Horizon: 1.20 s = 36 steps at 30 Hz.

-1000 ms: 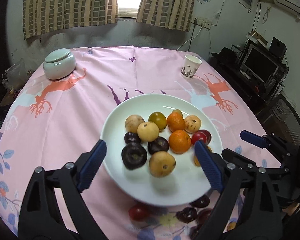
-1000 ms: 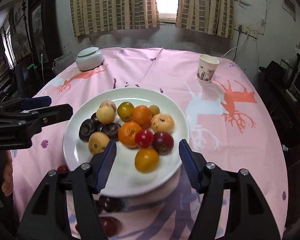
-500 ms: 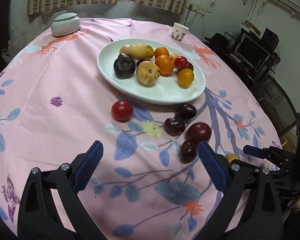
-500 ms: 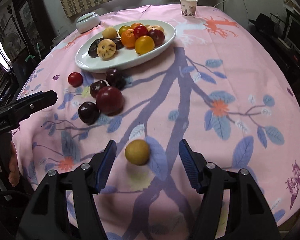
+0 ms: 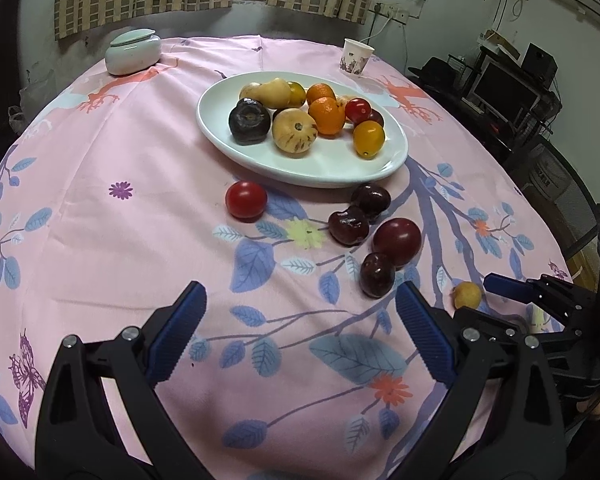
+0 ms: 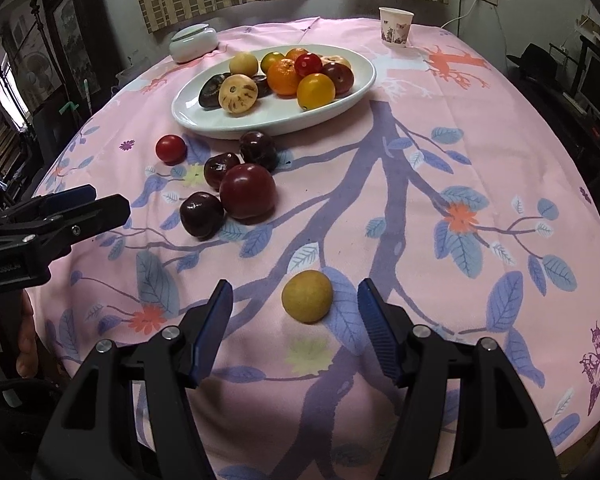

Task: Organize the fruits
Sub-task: 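Grasp a small yellow-green fruit with the right tool while the left grasps a dark red plum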

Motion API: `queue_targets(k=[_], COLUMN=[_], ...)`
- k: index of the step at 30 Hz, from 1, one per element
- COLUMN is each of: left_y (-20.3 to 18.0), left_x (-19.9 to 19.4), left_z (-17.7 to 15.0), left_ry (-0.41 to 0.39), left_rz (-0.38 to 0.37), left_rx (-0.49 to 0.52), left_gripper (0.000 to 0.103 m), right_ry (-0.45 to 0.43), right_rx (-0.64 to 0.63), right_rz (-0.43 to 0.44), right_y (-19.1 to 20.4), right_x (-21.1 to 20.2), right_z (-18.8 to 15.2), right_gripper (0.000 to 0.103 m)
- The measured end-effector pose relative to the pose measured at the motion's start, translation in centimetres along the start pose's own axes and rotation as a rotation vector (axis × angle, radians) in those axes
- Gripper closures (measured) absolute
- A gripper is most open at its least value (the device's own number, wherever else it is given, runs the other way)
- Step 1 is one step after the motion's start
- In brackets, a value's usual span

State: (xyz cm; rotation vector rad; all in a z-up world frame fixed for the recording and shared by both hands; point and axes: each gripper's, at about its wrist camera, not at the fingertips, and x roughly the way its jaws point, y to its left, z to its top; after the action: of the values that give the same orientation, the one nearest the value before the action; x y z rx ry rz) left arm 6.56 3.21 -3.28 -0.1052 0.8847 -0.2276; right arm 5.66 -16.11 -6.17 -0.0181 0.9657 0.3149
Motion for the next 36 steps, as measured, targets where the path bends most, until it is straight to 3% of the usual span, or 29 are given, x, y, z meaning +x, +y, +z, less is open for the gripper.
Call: queue_targets(k=[5, 7, 18, 19, 20, 21, 22, 24, 26, 28, 36], left_y=[-0.3, -0.5, -4.2, -4.6, -4.8, -5.1, -5.4, -5.9, -5.9, -5.7, -6.4], left_x=[0.1, 0.2, 3.7, 4.2, 4.7, 5.3, 5.6, 5.9, 5.7, 5.1, 0.9], left_z=[0.0, -0.1, -0.1, 0.0, 0.0, 0.1, 0.1, 0.2, 0.2, 0.2, 0.2], left_ry=[0.007, 0.011, 0.077, 0.081, 0.087, 0.106, 0.104, 0.092, 0.092, 0.091, -0.009], left_rz=[-0.009, -0.018, -0.041, -0.038, -0.038, -0.049, -0.044, -0.036, -0.045, -0.089, -0.072], left_rx=[0.006, 0.008, 0.097, 0.103, 0.108, 0.112, 0.117, 0.133, 0.131, 0.113, 0.166], left_gripper=[0.006, 0.006, 0.008, 0.018, 0.04, 0.051, 0.057, 0.057, 0.077, 0.077, 0.077], right_ry=[0.025, 0.036, -0.004, 0.0, 0.001, 0.0, -0.004, -0.01, -0.014, -0.017, -0.014], right_rx=[0.007, 0.008, 0.077, 0.088, 0.096, 0.102, 0.107, 0.114, 0.119, 0.12, 0.1], right_rz=[0.032, 0.017, 0.059, 0.065, 0.068, 0.069, 0.072, 0.076, 0.081, 0.086, 0.113], right_y=[-0.2, -0.4, -2.1, -2.4, -2.7, -3.0, -3.2, -3.4, -3.6, -3.6, -2.4], right_x=[0.7, 1.4, 0.2, 0.2, 0.1, 0.0, -0.2, -0.5, -0.6, -0.8, -0.5], right_z=[-0.1, -0.2, -0.5, -0.6, -0.7, -0.8, -0.8, -0.8, -0.8, -0.8, -0.5], right_gripper=[0.056, 0.075, 0.076, 0.076, 0.076, 0.076, 0.076, 0.076, 0.076, 0.076, 0.076])
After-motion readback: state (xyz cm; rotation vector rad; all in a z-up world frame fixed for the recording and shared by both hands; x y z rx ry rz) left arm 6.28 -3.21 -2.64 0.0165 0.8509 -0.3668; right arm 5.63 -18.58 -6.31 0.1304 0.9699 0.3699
